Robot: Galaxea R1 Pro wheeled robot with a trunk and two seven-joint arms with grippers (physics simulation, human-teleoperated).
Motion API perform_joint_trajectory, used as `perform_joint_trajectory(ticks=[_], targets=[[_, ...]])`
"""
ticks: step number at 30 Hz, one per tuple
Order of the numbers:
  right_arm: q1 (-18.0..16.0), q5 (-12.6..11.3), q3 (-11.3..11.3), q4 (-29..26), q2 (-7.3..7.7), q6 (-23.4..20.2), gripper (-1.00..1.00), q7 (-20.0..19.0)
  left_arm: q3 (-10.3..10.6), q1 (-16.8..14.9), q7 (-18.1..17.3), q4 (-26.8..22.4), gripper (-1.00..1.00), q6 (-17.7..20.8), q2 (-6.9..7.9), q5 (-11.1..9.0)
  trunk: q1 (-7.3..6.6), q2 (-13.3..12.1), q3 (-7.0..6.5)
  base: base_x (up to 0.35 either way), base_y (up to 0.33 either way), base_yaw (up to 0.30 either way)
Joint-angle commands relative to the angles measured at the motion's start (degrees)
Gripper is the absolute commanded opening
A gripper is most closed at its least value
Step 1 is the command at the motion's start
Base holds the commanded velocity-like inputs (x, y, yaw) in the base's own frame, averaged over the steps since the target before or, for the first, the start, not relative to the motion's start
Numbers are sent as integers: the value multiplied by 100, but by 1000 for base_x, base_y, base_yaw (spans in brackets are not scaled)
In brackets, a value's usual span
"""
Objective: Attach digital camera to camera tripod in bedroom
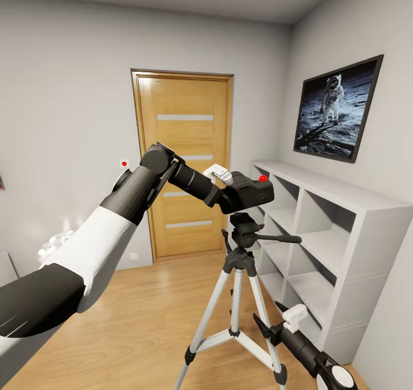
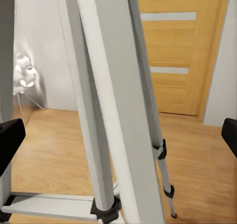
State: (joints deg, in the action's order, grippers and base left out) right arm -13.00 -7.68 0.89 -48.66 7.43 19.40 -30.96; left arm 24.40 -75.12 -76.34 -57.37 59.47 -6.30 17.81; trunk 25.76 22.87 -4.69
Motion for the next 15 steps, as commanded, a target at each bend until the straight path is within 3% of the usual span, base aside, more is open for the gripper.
perform_joint_trajectory(ticks=[1,11,15], targets=[[-21,-59,9,38,4,2,100,-20,-6,-2,-65,-3,-100,53,-3,65,2,5,3,0,0,0],[-71,-55,15,132,-3,-3,100,6,-6,-2,-65,-3,-100,53,-3,65,2,5,3,0,0,0],[-86,77,19,218,-45,-4,100,29,-6,-1,-66,-3,-100,53,-3,65,2,5,3,0,0,0]])
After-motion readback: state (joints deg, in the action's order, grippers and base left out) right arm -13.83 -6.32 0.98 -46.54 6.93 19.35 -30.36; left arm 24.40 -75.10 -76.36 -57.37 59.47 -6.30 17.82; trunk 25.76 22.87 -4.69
